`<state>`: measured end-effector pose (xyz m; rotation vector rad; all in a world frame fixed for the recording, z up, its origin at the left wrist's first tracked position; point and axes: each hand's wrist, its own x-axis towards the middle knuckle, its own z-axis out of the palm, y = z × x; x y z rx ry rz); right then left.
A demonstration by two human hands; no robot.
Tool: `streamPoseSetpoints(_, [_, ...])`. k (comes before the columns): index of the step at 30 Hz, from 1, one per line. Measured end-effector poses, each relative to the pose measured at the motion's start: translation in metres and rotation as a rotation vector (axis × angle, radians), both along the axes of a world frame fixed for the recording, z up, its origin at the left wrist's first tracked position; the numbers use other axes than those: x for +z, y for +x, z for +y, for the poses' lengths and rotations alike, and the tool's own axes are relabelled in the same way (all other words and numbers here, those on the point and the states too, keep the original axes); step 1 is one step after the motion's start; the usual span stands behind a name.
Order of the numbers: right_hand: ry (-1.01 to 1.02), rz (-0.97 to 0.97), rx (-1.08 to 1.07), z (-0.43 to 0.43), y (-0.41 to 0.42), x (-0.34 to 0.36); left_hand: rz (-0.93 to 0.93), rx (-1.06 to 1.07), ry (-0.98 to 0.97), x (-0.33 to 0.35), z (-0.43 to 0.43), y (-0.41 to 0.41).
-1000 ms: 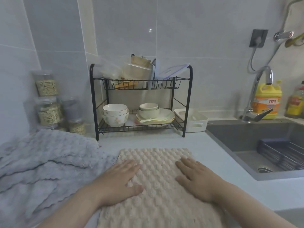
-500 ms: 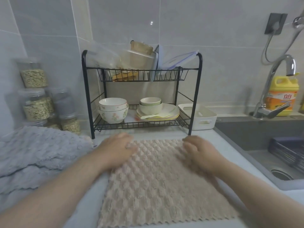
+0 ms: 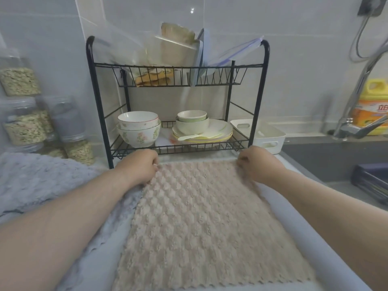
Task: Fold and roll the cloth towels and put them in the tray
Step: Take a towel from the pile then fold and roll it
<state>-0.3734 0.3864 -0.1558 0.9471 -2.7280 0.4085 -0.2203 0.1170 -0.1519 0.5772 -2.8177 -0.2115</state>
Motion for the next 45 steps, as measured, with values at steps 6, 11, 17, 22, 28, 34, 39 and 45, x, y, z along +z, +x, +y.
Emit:
streamPoseSetpoints(6, [-0.169, 0.000, 0.022, 0.026, 0.034, 0.028, 0.192, -0.046, 0.082, 0.027, 0.018, 0.037])
streamPoseSetpoints(11, [-0.167, -0.015, 0.046, 0.065, 0.089, 0.039, 0.197, -0.070, 0.107, 0.036, 0.044, 0.089])
streamPoseSetpoints(17, [-0.171, -0.051, 0.036, 0.106, 0.144, 0.025, 0.146, -0.096, 0.144, 0.027, 0.083, 0.147])
streamPoseSetpoints(22, [-0.163, -0.091, 0.061, 0.128, 0.182, 0.014, 0.047, -0.130, 0.094, 0.015, 0.103, 0.180])
streamPoseSetpoints(28, [0.002, -0.106, 0.118, 0.139, 0.205, -0.001, -0.102, -0.209, -0.070, 0.004, 0.112, 0.201])
streamPoseSetpoints(34, [0.026, -0.091, 0.126, 0.142, 0.201, -0.008, -0.104, -0.196, -0.104, -0.005, 0.109, 0.208])
streamPoseSetpoints(39, [0.042, -0.096, 0.157, 0.141, 0.196, -0.008, -0.127, -0.184, -0.129, -0.006, 0.109, 0.205])
streamPoseSetpoints(45, [0.043, -0.074, 0.138, 0.141, 0.200, -0.006, -0.013, -0.249, -0.248, 0.000, 0.114, 0.212])
